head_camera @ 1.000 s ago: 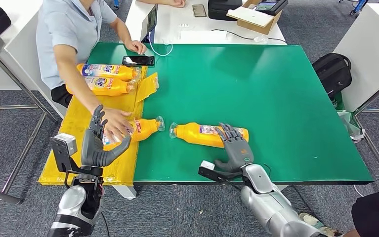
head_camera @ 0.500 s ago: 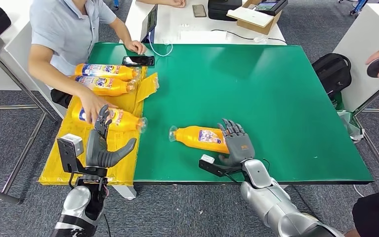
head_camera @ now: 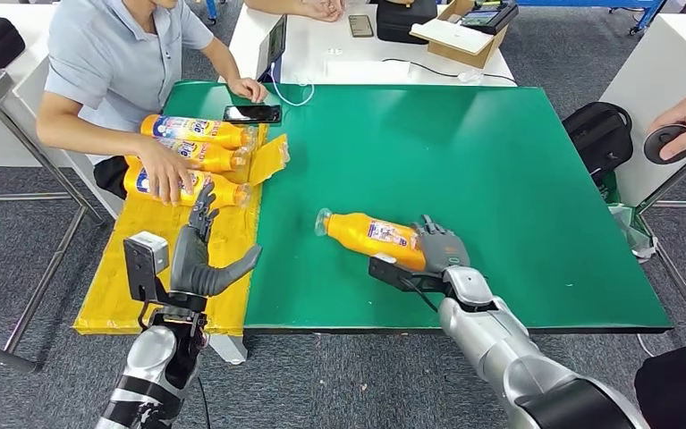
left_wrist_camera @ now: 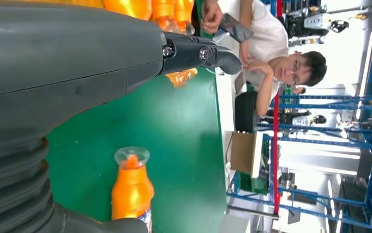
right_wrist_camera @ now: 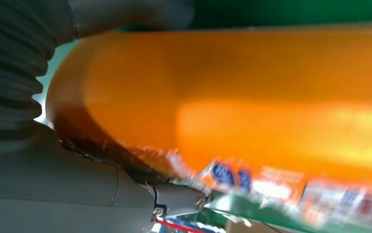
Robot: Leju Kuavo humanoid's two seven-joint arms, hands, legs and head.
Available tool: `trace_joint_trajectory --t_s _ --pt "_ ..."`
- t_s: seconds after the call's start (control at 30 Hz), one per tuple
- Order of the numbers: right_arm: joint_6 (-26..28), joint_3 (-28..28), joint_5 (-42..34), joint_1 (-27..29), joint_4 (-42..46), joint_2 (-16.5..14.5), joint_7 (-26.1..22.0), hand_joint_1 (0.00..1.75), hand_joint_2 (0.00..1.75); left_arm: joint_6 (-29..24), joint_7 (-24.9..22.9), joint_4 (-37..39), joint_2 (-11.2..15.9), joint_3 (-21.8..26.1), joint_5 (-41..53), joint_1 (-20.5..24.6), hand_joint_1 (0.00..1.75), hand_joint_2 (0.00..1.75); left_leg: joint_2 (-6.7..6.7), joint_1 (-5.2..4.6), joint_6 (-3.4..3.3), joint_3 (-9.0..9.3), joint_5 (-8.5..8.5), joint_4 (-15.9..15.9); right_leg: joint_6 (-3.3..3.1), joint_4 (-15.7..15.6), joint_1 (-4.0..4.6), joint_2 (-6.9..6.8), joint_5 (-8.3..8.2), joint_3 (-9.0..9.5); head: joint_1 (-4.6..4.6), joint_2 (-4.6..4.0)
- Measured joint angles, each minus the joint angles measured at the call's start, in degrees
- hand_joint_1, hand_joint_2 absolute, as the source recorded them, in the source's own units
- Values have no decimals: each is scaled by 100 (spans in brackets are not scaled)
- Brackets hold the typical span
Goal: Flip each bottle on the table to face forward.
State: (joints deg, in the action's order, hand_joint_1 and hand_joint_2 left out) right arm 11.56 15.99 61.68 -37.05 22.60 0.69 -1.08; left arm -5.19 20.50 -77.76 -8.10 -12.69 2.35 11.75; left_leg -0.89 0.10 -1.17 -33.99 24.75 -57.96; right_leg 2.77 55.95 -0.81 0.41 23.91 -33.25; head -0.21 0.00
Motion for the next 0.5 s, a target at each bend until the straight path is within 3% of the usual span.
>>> trace_joint_trajectory --t_s 0.23,0.4,0.5 --pt "-515 -335 -557 -98 -122 24 -461 175 175 -3 0 194 -1 -71 11 84 0 175 -1 1 -3 16 -1 0 4 -7 1 0 -2 51 0 0" --pt "-1302 -873 -1735 -35 -124 -34 -2021 175 175 -3 44 288 2 -102 8 127 0 175 28 7 4 38 13 0 3 -11 7 25 -3 98 2 0" --pt "-1348 -1157 -2339 186 -26 -241 -2945 175 175 -2 16 291 -16 -116 -58 109 0 175 57 9 8 43 20 0 2 -11 12 50 -4 95 -1 0"
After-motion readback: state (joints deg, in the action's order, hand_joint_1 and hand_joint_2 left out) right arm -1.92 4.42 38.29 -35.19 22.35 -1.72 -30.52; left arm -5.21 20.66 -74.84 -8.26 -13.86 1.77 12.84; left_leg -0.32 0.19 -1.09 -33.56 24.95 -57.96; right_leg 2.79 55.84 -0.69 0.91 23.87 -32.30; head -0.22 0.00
